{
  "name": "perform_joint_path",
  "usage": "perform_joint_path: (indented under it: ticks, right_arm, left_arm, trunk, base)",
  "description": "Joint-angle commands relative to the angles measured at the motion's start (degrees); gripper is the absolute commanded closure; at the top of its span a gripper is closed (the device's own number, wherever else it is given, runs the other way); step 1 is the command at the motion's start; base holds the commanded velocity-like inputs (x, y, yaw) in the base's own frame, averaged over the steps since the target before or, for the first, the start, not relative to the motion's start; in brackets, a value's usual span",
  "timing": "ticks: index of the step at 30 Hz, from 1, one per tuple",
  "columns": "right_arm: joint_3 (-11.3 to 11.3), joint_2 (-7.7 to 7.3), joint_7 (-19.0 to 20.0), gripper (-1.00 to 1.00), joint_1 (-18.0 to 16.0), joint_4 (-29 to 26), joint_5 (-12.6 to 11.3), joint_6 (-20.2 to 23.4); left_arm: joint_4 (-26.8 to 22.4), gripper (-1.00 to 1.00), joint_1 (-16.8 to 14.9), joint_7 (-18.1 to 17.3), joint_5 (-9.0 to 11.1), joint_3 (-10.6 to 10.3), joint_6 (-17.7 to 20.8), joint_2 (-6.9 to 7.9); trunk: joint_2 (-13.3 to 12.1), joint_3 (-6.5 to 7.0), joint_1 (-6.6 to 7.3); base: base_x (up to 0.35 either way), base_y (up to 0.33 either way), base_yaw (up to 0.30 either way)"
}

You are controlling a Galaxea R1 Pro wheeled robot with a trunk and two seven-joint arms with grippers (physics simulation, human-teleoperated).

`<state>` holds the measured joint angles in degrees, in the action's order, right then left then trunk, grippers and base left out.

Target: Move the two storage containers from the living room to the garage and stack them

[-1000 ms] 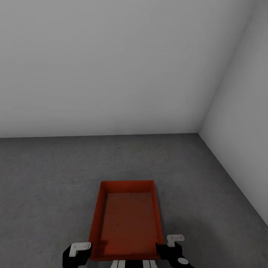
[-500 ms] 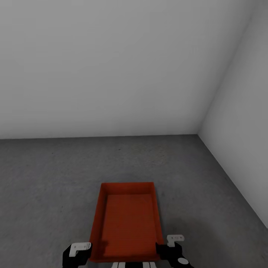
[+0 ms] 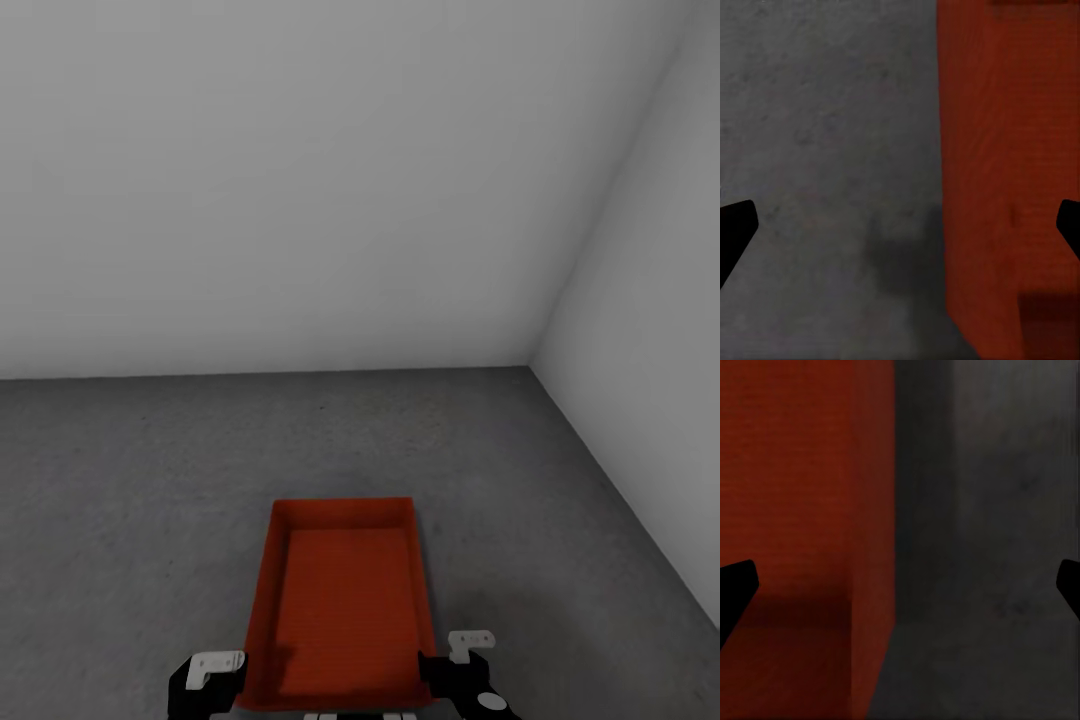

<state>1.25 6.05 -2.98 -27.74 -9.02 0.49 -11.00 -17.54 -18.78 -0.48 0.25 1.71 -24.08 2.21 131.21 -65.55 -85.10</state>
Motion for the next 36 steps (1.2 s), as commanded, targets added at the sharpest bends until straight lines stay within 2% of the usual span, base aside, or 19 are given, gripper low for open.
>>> perform_joint_path:
  ticks: [1,36]
  right_arm:
    - [0.1,0.01,-0.3,-1.0,0.0,0.1,0.0,-0.2]
    - [0.1,0.01,-0.3,-1.0,0.0,0.1,0.1,-0.2]
  left_arm:
    - [0.0,-1.0,0.0,-0.1,0.0,0.1,-0.2,-0.01]
    - [0.0,-1.0,0.0,-0.1,0.0,0.1,-0.2,-0.01]
  trunk:
    - [-0.4,0.15,0.24]
    - [-0.4,0.15,0.24]
  base:
    - [0.0,0.0,0.0]
    - [-0.016,0.0,0.0]
